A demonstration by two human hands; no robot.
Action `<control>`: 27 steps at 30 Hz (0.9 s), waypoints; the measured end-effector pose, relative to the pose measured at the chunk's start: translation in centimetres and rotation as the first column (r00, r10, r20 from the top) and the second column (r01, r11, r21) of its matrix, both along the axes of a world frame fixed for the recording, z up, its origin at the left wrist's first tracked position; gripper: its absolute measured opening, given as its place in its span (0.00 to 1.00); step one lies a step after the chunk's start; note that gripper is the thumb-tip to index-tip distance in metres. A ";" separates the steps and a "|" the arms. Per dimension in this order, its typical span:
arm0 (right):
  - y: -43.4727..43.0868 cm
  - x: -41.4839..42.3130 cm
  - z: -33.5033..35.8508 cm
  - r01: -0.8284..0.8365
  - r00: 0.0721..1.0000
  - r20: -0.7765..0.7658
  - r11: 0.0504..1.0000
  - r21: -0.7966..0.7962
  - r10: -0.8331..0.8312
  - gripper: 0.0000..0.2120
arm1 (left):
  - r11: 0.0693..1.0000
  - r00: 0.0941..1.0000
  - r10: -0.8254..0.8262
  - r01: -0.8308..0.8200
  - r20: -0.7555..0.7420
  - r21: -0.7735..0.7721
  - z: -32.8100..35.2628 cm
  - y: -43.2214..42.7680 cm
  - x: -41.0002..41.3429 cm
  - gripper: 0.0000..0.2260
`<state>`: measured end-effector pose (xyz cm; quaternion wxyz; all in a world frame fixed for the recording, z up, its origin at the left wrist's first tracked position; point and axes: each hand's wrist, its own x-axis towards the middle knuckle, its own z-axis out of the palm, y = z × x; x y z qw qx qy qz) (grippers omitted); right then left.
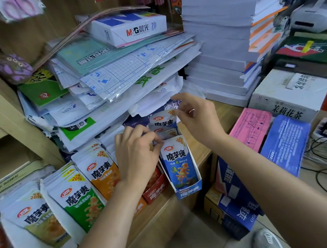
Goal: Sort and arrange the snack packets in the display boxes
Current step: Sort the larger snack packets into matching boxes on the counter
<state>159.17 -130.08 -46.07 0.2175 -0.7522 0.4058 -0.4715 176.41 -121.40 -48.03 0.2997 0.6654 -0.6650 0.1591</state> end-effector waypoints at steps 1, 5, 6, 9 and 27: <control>0.0 0.0 -0.1 -0.008 1.000 0.001 0.996 -0.084 0.008 0.13 | 1.000 1.000 0.002 -0.002 0.005 0.004 0.0 0.0 0.0 0.06; 0.3 -0.1 -1.1 -0.067 0.986 -0.165 0.966 -0.249 0.026 0.17 | 1.000 1.000 0.008 -0.008 0.010 0.018 0.1 -0.1 -0.1 0.06; 0.3 -0.1 -1.2 -0.056 0.980 -0.198 0.970 -0.237 0.009 0.18 | 1.000 1.000 0.009 -0.009 0.006 0.019 0.1 -0.1 -0.1 0.06; 0.2 -0.1 -1.7 -0.042 0.957 -0.288 0.982 -0.183 -0.013 0.20 | 1.000 1.000 0.013 -0.013 -0.003 0.022 0.1 -0.1 -0.1 0.06; 1.6 -2.2 -3.1 -0.133 0.940 -0.315 0.991 0.017 0.131 0.14 | 0.990 0.999 -0.031 0.032 -0.005 0.134 0.6 -0.1 -0.3 0.09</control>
